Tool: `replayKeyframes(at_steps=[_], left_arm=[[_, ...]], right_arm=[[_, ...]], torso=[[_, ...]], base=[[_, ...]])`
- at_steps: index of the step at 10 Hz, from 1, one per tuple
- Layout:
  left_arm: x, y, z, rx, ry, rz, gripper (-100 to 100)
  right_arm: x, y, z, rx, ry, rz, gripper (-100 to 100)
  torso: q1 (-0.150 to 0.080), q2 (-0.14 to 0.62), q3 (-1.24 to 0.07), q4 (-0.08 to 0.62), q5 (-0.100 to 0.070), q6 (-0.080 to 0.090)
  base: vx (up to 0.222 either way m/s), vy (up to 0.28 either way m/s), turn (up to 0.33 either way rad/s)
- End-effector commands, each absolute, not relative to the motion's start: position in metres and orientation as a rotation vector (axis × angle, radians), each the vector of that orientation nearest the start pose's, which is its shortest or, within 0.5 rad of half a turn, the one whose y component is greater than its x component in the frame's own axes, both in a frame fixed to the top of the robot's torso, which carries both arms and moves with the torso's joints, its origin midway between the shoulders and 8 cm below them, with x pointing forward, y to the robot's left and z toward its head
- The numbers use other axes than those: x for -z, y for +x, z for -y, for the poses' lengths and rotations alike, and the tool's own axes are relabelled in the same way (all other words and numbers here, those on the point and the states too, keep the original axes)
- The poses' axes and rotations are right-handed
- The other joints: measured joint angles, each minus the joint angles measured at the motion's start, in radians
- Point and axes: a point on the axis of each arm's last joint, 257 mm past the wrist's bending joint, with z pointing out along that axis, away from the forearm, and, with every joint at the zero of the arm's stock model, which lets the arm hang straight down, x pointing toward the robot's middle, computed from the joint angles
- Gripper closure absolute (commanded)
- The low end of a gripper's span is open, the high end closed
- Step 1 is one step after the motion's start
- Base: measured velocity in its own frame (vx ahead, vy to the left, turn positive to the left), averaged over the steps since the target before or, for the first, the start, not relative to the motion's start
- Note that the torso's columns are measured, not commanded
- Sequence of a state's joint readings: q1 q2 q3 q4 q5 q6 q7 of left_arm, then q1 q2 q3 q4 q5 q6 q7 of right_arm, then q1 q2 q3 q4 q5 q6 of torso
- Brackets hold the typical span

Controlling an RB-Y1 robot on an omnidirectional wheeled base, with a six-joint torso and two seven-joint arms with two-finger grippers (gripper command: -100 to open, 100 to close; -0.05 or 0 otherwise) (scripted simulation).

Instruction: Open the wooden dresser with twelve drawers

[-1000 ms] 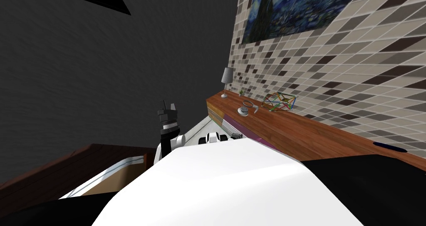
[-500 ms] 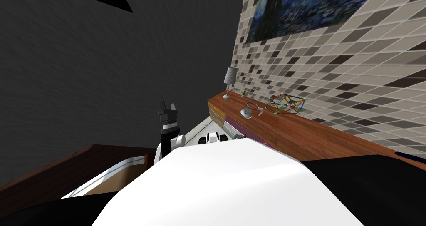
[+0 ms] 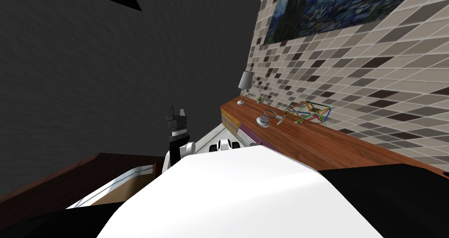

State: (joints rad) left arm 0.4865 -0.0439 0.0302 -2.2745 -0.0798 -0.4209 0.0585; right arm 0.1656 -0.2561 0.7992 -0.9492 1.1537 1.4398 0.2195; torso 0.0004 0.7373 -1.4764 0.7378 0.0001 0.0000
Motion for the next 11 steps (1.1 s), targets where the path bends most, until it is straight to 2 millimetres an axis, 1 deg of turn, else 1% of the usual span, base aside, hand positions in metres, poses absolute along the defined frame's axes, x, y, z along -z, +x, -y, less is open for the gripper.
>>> replayKeyframes(at_steps=[1,5,6,7,8,9,10,11], left_arm=[[-0.011,0.358,-0.287,1.260,-0.722,-0.651,0],[-0.011,0.358,-0.287,1.260,-0.722,-0.651,0],[-0.011,0.358,-0.287,1.260,-0.722,-0.651,0],[-0.011,0.358,-0.287,1.260,-0.722,-0.651,0],[-0.011,0.358,-0.287,1.260,-0.722,-0.651,0],[-0.011,0.358,-0.287,1.261,-0.722,-0.651,0],[-0.011,0.358,-0.287,1.260,-0.722,-0.651,0],[-0.011,0.358,-0.287,1.261,-0.722,-0.651,0]], right_arm=[[0.475,0.198,0.413,1.522,-0.175,-2.083,-100],[0.453,0.193,0.423,1.656,-0.330,-1.936,-100],[0.450,0.193,0.424,1.673,-0.353,-1.913,-100],[0.452,0.193,0.423,1.660,-0.337,-1.930,-100],[0.454,0.183,0.442,1.681,-0.316,-1.939,-100],[0.454,0.183,0.442,1.681,-0.316,-1.939,-100],[0.455,0.173,0.461,1.698,-0.292,-1.952,-100],[0.457,0.162,0.476,1.707,-0.281,-1.964,-100]], torso=[[0.000,0.000,0.000,0.000,0.000,0.000],[0.000,0.000,0.000,0.000,0.000,0.000],[0.000,0.000,0.000,0.000,0.000,0.000],[0.000,0.001,0.001,0.000,0.000,0.000],[-0.001,0.003,0.002,0.001,0.000,0.000],[0.001,0.004,0.002,0.001,0.000,0.000],[0.001,0.003,0.002,0.001,0.000,0.000],[0.001,0.001,0.001,0.000,0.000,0.000]], base=[[0.065,0.016,0.017],[0.063,0.023,0.030],[0.058,0.025,0.015],[0.024,0.012,0.002],[-0.011,0.038,0.180],[-0.006,0.046,0.112],[-0.003,0.065,0.188],[-0.023,0.098,0.345]])
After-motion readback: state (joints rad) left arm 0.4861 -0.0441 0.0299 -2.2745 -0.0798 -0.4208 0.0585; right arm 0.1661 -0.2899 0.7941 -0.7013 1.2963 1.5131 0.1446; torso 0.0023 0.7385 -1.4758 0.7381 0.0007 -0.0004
